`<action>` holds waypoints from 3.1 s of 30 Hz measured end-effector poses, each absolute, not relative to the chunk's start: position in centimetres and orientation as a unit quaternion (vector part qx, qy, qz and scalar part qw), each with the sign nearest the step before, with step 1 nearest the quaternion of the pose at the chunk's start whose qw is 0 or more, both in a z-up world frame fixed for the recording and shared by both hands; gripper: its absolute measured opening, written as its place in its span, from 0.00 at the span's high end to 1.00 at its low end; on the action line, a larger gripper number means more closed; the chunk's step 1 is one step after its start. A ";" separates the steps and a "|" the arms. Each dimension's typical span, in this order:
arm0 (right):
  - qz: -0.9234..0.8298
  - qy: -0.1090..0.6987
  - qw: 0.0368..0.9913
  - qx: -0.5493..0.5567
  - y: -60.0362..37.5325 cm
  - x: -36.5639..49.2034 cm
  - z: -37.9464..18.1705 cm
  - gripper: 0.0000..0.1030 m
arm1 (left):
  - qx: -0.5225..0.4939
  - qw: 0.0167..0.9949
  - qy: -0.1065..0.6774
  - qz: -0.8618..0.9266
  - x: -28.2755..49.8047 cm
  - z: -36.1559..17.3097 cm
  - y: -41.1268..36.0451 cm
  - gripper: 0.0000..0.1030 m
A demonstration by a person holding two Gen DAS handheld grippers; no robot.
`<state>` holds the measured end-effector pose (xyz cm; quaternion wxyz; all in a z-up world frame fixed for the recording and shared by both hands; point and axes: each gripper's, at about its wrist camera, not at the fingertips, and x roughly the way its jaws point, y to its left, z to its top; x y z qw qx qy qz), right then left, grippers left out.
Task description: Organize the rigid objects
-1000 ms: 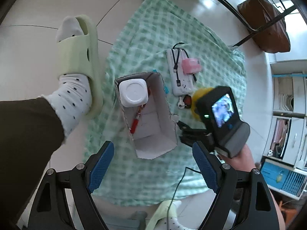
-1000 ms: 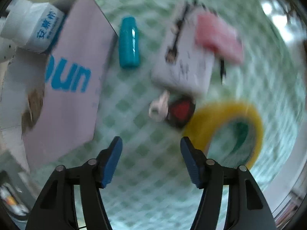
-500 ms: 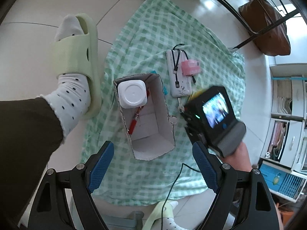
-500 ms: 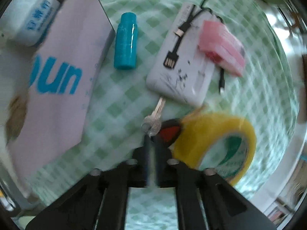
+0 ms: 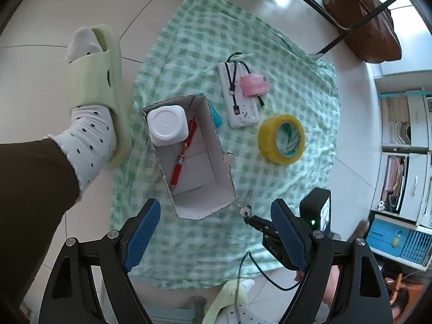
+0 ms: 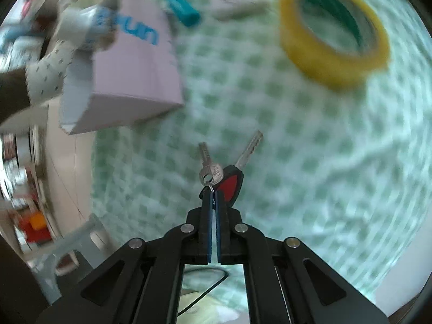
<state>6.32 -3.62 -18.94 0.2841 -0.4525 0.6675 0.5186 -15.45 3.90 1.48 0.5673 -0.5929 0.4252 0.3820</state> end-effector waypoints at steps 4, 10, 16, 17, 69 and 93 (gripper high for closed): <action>0.489 0.644 0.327 -0.490 -5.5 7.9 -19.1 0.82 | -0.585 0.574 0.435 0.372 -14.4 1.3 3.6 0.19; 0.483 0.607 0.347 -0.527 -6.0 4.0 -20.7 0.24 | -0.585 0.562 0.454 0.369 -14.3 0.2 3.6 0.19; 0.477 0.599 0.332 -0.551 -6.7 -0.3 -22.7 0.47 | -0.583 0.552 0.457 0.384 -14.7 0.0 3.7 0.19; 0.473 0.586 0.337 -0.565 -6.8 -1.1 -22.7 0.53 | -0.582 0.550 0.459 0.385 -14.8 -0.1 3.6 0.19; 0.422 0.724 0.363 -0.407 -6.3 6.0 -22.0 0.94 | -0.623 0.521 0.479 0.334 -13.5 -3.0 2.3 0.19; 0.395 0.722 0.383 -0.420 -7.1 5.2 -20.8 0.45 | -0.623 0.506 0.499 0.326 -12.4 -3.6 1.7 0.19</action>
